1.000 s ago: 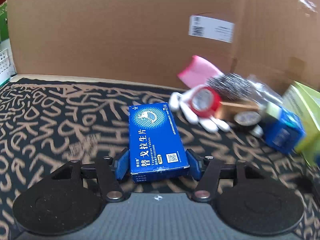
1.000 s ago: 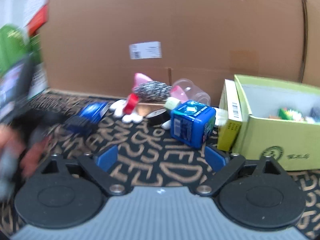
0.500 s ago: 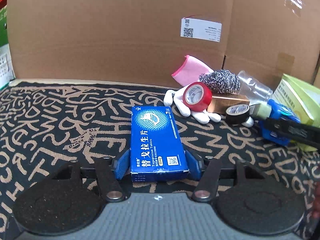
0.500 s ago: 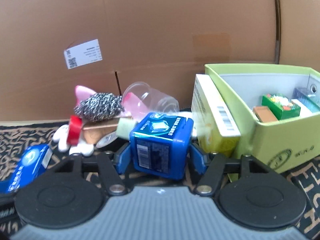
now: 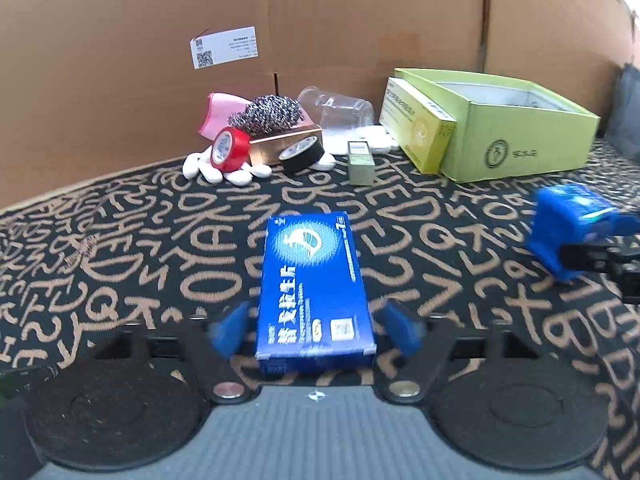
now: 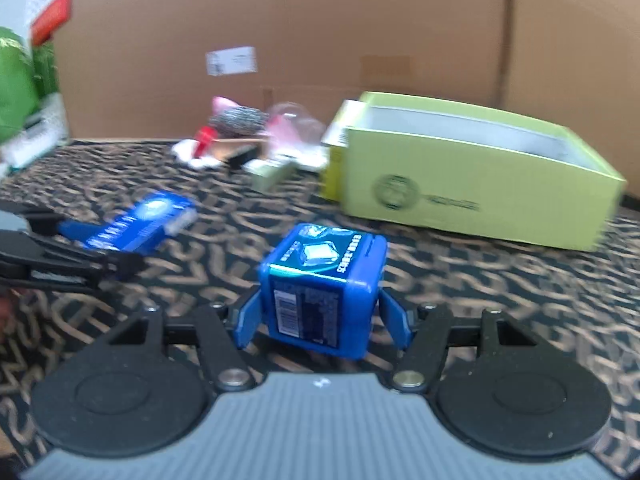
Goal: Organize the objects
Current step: 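Carry both blue boxes into the lime-green box and open both tools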
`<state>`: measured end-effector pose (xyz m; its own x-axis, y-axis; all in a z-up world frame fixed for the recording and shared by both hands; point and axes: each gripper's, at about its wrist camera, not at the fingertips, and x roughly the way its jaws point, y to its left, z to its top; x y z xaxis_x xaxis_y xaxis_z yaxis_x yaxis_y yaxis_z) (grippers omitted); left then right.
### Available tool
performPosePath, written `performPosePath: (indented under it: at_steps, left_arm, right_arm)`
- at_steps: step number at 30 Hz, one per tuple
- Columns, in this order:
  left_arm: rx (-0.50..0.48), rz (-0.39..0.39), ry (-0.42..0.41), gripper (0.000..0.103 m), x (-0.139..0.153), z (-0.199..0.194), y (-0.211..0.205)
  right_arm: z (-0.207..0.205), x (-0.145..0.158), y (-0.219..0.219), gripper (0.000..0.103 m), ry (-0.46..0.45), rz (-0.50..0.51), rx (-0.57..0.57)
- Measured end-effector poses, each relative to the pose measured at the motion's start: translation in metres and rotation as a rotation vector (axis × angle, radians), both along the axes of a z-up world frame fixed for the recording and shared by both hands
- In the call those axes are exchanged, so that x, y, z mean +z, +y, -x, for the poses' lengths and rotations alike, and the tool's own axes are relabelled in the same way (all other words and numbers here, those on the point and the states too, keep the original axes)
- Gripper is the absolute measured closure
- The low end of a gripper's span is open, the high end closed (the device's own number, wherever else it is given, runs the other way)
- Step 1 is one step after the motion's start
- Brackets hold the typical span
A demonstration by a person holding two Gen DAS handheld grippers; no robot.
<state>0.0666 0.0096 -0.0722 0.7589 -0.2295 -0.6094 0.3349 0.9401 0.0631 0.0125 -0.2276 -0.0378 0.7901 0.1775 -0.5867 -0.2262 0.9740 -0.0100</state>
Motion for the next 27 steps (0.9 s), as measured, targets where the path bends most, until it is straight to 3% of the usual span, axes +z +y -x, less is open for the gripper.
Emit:
performPosePath:
  at_steps: [6,8,9,17,18,20,23,27]
  left_arm:
    - [0.084,-0.031,0.005,0.02,-0.001,-0.024,-0.012]
    - [0.074,-0.005,0.028,0.034,0.001,-0.026,-0.01]
    - [0.067,0.014,0.041,0.035,0.002,-0.026,-0.01]
    - [0.097,0.002,0.026,0.029,0.0,-0.029,-0.016]
    - [0.095,0.005,0.027,0.03,0.0,-0.03,-0.016]
    - [0.065,0.013,0.029,0.044,0.002,-0.031,-0.016]
    - [0.038,-0.005,0.039,0.045,0.006,-0.029,-0.024]
    - [-0.038,0.041,0.029,0.045,0.022,-0.018,-0.037]
  right_arm:
    - [-0.006,-0.002,-0.006,0.032,-0.023,-0.064,-0.032]
    - [-0.008,-0.004,-0.004,0.032,-0.031,-0.055,-0.035]
    - [-0.009,-0.004,-0.003,0.032,-0.034,-0.053,-0.036]
    - [-0.014,-0.007,-0.005,0.036,-0.04,-0.041,-0.054]
    - [-0.014,-0.008,-0.005,0.04,-0.037,-0.045,-0.05]
    - [-0.013,-0.008,-0.007,0.04,-0.041,-0.05,-0.043]
    - [-0.011,-0.007,-0.011,0.04,-0.034,-0.068,-0.025]
    - [-0.007,0.002,-0.022,0.04,-0.021,-0.138,0.004]
